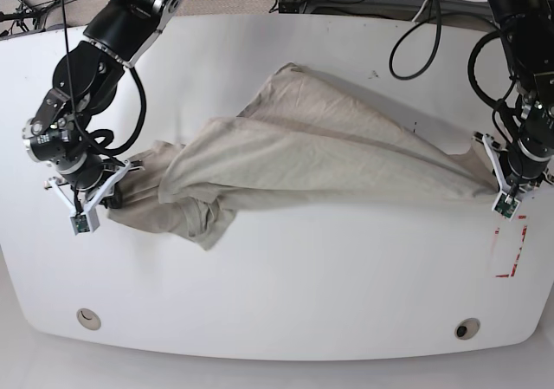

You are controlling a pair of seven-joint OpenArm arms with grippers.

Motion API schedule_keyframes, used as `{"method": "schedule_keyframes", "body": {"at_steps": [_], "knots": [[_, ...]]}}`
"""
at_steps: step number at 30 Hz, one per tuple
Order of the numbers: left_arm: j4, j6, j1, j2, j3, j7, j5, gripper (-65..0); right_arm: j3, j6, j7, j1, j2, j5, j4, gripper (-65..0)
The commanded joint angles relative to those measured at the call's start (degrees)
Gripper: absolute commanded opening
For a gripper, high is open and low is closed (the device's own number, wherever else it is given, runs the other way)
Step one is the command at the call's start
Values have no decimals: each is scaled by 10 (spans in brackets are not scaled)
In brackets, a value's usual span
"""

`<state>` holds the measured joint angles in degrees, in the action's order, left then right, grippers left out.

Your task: Fold the T-shirt properly

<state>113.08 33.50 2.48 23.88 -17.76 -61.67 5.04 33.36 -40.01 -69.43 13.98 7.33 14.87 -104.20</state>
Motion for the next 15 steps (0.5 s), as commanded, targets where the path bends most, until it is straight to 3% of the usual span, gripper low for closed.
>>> {"method": "schedule_keyframes", "body": {"at_steps": [1, 6, 15], "knots": [[10, -5, 38, -5, -3, 5, -6, -650, -1, 0, 14, 32, 29, 6, -15, -650], [7, -5, 101, -9, 0, 4, -6, -650, -2, 0, 14, 83, 70, 6, -5, -650], [5, -7, 213, -63, 42, 4, -51, -650, -69, 0, 14, 203, 142, 6, 39, -650]]}}
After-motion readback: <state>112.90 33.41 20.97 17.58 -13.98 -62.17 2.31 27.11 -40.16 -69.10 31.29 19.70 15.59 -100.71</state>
